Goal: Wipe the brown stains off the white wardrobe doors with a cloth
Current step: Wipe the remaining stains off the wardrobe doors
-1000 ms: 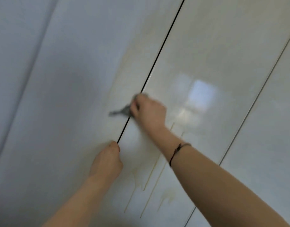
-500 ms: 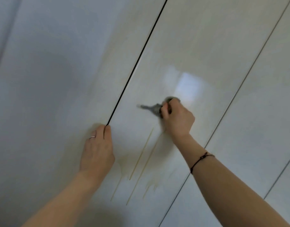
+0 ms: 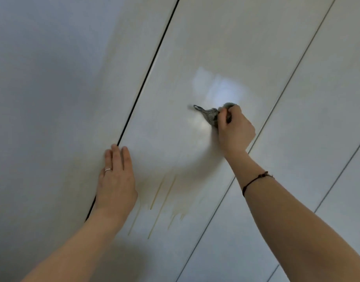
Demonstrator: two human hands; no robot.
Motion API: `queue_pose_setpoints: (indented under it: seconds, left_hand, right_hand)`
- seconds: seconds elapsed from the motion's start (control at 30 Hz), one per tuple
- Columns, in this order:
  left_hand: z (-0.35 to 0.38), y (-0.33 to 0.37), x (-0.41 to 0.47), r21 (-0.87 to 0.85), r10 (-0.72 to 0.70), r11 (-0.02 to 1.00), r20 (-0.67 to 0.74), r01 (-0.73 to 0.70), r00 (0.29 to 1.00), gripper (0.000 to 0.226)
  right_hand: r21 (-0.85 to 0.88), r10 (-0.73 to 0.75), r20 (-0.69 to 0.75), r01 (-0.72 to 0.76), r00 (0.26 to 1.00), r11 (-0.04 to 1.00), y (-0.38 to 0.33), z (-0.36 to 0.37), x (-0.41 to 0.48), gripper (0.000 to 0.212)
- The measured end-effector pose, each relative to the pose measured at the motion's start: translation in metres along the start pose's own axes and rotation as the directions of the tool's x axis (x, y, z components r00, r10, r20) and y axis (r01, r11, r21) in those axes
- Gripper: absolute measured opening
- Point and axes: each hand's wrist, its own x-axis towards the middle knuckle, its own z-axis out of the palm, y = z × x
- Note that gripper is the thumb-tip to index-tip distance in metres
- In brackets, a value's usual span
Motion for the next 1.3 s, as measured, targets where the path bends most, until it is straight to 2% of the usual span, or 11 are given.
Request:
queue_pose_setpoints:
  seconds: [0.1,0.17,0.3,0.37,0.43,0.5,0.6,0.77,0.87,1.07,1.3]
  left_hand:
    - [-0.002,0.002,0.001,-0.01,-0.014,1.0,0.025,0.015,1.0,0.094]
    - [-0.002,0.001,0.001,-0.016,-0.01,1.0,0.03,0.01,1.0,0.094]
    - [0.003,0.001,-0.001,-0.026,-0.019,0.999,0.02,0.019,1.0,0.095]
    - [0.008,0.001,-0.002,-0.034,-0.023,0.999,-0.003,0.023,1.0,0.095]
    - [0.013,0.004,-0.004,-0.031,-0.029,0.999,-0.012,0.029,1.0,0.095]
    - [0.013,0.006,-0.002,-0.036,-0.033,0.999,-0.011,0.032,0.999,0.095]
    - [0.01,0.007,-0.001,-0.02,-0.062,0.998,0.029,0.063,0.998,0.096]
    - [0.006,0.007,0.003,-0.043,-0.076,0.996,0.042,0.078,0.996,0.103]
    - [0.011,-0.001,-0.001,-0.065,-0.054,0.996,0.033,0.056,0.998,0.109]
    - [0.025,-0.014,-0.006,-0.025,0.02,0.999,-0.019,-0.02,1.0,0.113]
    - [0.016,-0.014,-0.004,-0.006,0.017,1.0,-0.002,-0.017,1.0,0.102]
  right_hand:
    - [0.014,0.074,0.065,-0.075,0.995,0.997,0.004,-0.001,-0.059,0.019]
    - [0.035,-0.178,0.178,0.175,0.968,0.984,-0.007,0.001,-0.096,0.024]
    - [0.089,-0.72,0.171,0.718,0.672,0.691,-0.017,0.012,-0.078,0.032]
    - [0.015,-0.637,0.134,0.642,0.759,0.767,-0.012,0.014,-0.034,0.029]
    - [-0.044,-0.34,0.048,0.342,0.939,0.939,-0.003,0.007,0.006,0.024]
    - [-0.001,-0.093,0.009,0.093,0.996,0.996,0.003,0.001,0.017,0.019]
    - [0.042,0.013,0.042,-0.014,0.999,0.999,-0.004,0.0,-0.023,0.02]
    - [0.106,-0.512,0.183,0.501,0.839,0.859,-0.048,0.013,-0.137,0.03]
    - [0.15,-0.604,0.168,0.585,0.779,0.797,-0.075,0.019,-0.114,0.03]
    - [-0.034,-0.179,0.02,0.18,0.984,0.983,-0.023,0.003,0.011,0.027]
    - [0.019,0.237,0.079,-0.24,0.968,0.971,0.03,0.0,-0.109,0.023]
